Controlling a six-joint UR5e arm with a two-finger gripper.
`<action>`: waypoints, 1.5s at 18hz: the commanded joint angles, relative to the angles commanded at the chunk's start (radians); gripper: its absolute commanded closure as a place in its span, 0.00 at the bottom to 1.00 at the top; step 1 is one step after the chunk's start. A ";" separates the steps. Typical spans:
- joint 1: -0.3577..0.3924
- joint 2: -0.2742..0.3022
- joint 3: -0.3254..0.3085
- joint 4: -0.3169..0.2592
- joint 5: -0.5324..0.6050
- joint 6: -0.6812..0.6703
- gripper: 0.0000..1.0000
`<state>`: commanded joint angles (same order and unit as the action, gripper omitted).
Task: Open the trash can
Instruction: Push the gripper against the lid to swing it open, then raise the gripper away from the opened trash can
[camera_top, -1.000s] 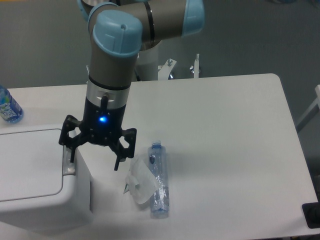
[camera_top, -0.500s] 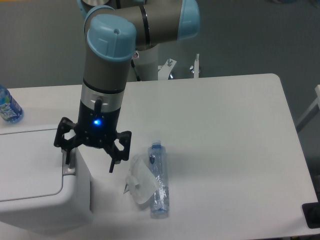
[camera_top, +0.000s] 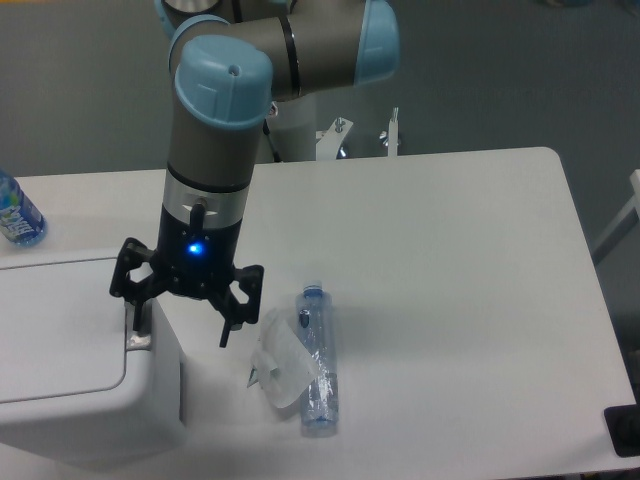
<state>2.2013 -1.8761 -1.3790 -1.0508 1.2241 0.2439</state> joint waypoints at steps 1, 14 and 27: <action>0.000 0.000 0.000 0.000 0.000 0.000 0.00; 0.011 -0.002 0.093 0.043 0.006 0.012 0.00; 0.281 0.054 0.132 0.032 0.222 0.430 0.00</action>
<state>2.4818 -1.8225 -1.2470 -1.0184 1.4463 0.6741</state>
